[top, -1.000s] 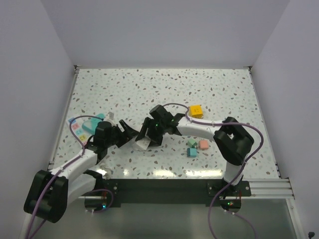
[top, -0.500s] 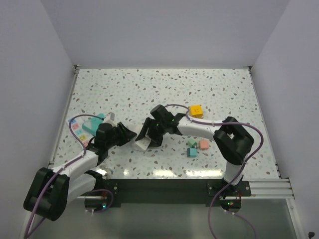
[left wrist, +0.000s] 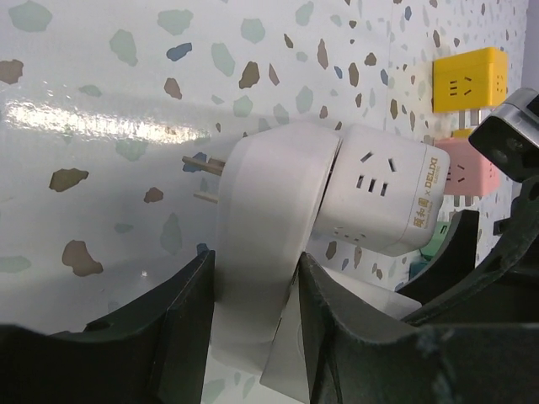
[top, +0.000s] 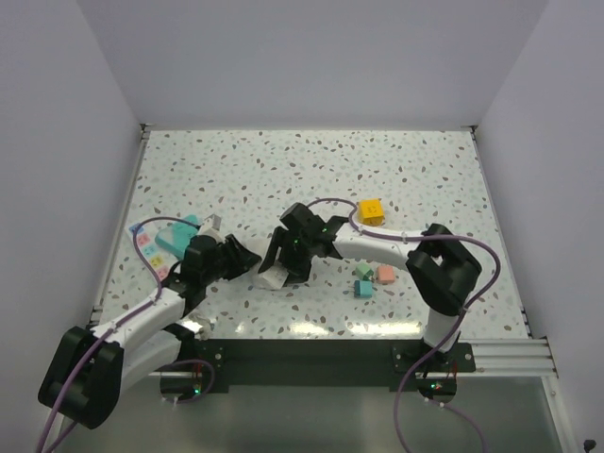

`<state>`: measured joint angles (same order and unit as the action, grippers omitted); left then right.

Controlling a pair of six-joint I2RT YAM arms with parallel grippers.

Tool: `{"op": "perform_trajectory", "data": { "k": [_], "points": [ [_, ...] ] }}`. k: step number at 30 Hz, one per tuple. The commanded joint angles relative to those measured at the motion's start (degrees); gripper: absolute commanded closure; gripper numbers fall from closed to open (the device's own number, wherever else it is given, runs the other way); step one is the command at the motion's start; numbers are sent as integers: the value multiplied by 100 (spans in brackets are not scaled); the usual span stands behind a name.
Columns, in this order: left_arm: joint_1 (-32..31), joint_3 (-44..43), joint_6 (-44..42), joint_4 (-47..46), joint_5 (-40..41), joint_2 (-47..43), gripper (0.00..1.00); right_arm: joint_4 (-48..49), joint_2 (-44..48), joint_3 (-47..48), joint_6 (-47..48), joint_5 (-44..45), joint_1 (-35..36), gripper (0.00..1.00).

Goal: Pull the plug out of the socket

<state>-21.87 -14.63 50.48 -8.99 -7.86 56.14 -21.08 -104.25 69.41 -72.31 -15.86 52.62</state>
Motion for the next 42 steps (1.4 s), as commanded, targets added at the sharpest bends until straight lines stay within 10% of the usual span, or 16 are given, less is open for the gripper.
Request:
{"op": "perform_trajectory", "data": {
  "k": [1,8,14,27,34,42],
  "points": [
    [-89,-391,252,-393,83,-138,100,-177,-104,56,33,153,204,28],
    [-116,-400,313,-270,232,-174,100,516,-201,-392,-344,13,301,44],
    [-116,-242,375,-270,425,-147,100,930,88,-788,-319,-234,284,100],
    [-107,-207,-187,187,1242,-24,100,-633,2400,-1509,-135,66,-32,100],
    [-116,-443,-284,276,1366,-7,100,-1565,1664,-622,1395,-287,-235,100],
    [-116,-1041,-292,451,1751,134,100,-388,1100,-867,1405,-128,-305,100]
  ]
}}
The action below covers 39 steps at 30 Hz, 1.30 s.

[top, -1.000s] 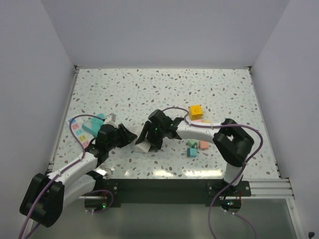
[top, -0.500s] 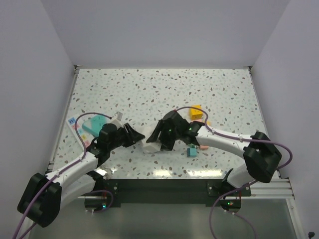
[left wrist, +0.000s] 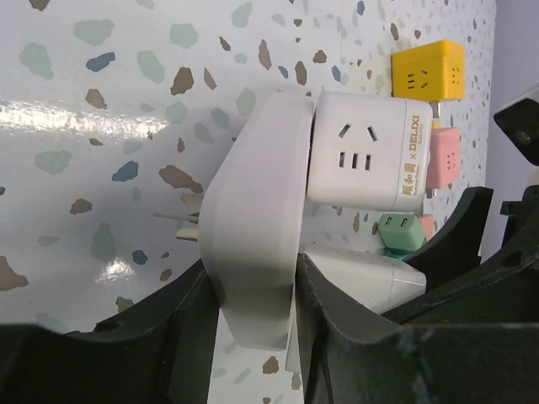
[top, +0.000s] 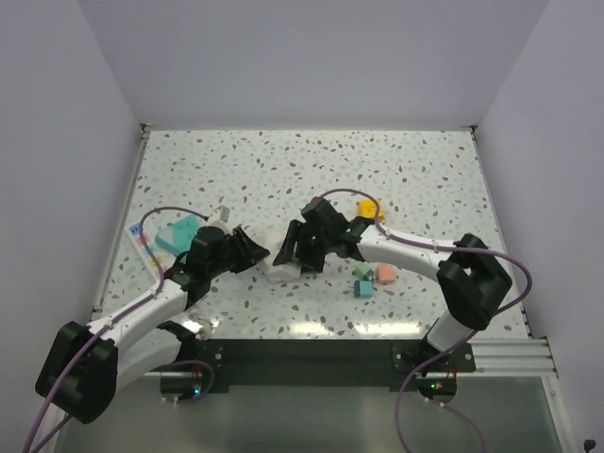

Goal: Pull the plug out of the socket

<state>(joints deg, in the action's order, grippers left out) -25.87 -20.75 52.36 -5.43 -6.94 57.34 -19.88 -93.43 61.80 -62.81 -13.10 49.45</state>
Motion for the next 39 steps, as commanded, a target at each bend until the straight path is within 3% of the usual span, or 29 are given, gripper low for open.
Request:
{"op": "perform_trajectory", "data": {
  "k": [1,4,6,12,18,26,31,39],
  "points": [
    [284,-456,-516,121,1730,14,100,-421,18,-133,462,-508,-32,100],
    [284,-412,-613,288,1932,128,100,-315,254,-203,646,-877,-295,100],
    [293,-316,-630,358,2038,111,100,-507,474,-212,813,-1489,-620,100],
    [293,10,-674,534,2390,-205,100,-1202,1116,-353,928,-2187,-1473,100],
    [275,-42,-560,508,2311,-189,100,-1079,801,-283,708,-2320,-1544,100],
    [275,-482,-376,174,2171,321,100,-984,27,358,745,-1468,-1184,100],
    [249,-772,-402,148,2232,708,100,-991,-281,561,629,-1440,-1130,100],
    [258,-518,-578,403,2610,454,100,-1974,509,482,1682,-2186,-2315,100]
  ]
}}
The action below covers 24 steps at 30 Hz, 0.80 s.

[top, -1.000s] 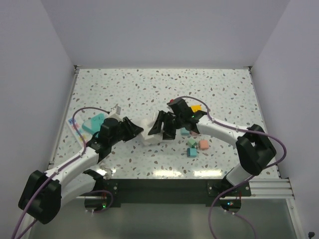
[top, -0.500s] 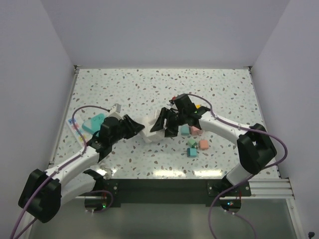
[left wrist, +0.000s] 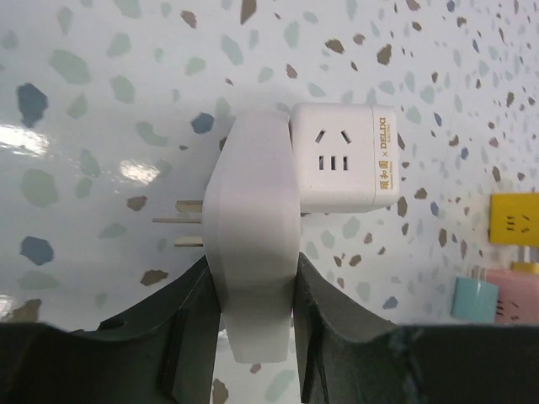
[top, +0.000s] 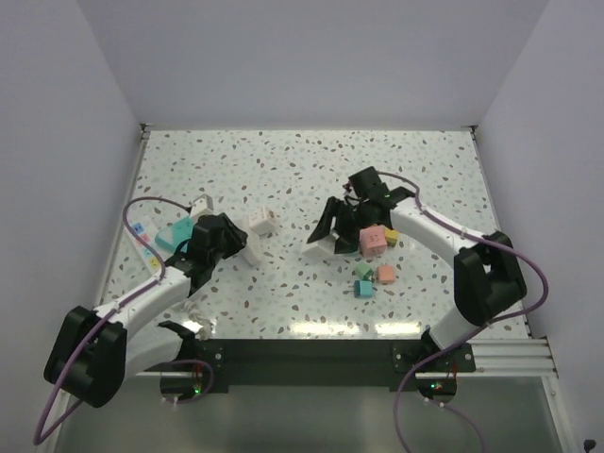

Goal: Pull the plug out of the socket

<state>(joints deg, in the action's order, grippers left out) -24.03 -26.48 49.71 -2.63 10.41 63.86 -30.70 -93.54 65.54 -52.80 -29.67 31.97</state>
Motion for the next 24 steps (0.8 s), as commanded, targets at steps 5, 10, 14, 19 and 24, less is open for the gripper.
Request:
{"op": "perform_trajectory", "data": {
  "k": [5,10,14,19,24],
  "points": [
    [65,169,-269,88,743,-260,100,-1719,582,521,1473,-199,-814,100],
    [65,99,-339,-70,348,-251,100,-2230,416,618,2053,1400,-973,100],
    [65,82,-471,-237,-12,-260,100,-1880,196,320,2238,2149,-973,100],
    [65,46,-559,-299,-347,-180,100,-1475,-16,144,2371,1614,-982,82],
    [65,73,-656,-492,-777,-163,100,-1658,115,222,2678,1771,-982,44]
  ]
}}
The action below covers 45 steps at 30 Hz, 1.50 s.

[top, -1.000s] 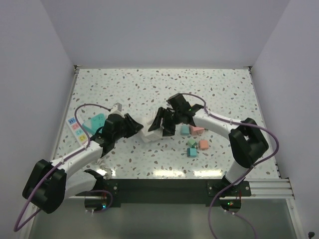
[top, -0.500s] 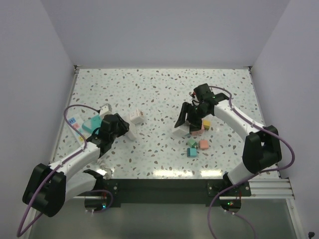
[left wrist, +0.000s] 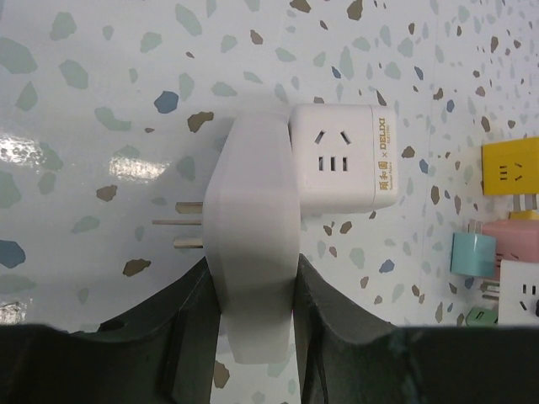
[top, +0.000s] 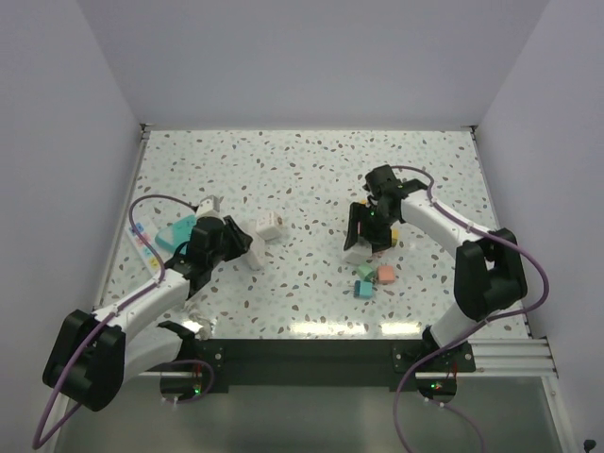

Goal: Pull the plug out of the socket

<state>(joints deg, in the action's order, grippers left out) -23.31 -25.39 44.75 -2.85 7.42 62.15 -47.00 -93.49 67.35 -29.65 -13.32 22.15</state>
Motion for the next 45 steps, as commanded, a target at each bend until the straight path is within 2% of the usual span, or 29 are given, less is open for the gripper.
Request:
{"op": "perform_trajectory", "data": {
  "k": [1,2,3,5,7,12,18,21,24,28,37,40,42,44,45],
  "points": [
    [-7,-37,-195,-488,-539,25,100,-106,164,137,442,163,0,39],
    [-7,-28,-238,-523,-662,51,100,-133,252,199,495,163,8,35],
    [-7,-28,-256,-549,-698,104,100,-160,435,269,539,198,8,26],
    [-7,-28,-291,-567,-716,139,100,-353,612,550,583,426,17,16],
    [-7,-28,-335,-585,-847,166,100,-476,797,813,566,602,8,1],
    [-7,-45,-414,-620,-979,210,100,-337,868,1034,417,507,17,1],
    [-7,-168,-511,-751,-1348,297,100,1200,333,771,92,-642,430,1],
    [-7,-230,-503,-717,-1393,245,100,1807,-142,727,-558,-1048,518,1],
    [-7,-195,-415,-769,-1410,140,100,3062,-274,420,-1610,-1051,719,1],
    [-7,-195,-362,-752,-1419,96,100,3065,-897,708,-2122,-917,975,1],
    [-7,-186,-169,-910,-1463,104,100,3864,-1759,481,-3134,-1226,1177,1],
    [-16,-195,-116,-1024,-1559,148,100,4302,-1935,419,-3336,-1286,1213,7],
    [-16,-195,-98,-1094,-1638,166,100,4454,-2058,463,-3416,-1383,1230,14],
    [-24,-186,-72,-1121,-1639,192,100,4674,-2216,472,-3565,-1532,1230,22],
    [-24,-186,-81,-1121,-1621,201,100,4813,-2252,463,-3609,-1690,1230,31]
  ]
}}
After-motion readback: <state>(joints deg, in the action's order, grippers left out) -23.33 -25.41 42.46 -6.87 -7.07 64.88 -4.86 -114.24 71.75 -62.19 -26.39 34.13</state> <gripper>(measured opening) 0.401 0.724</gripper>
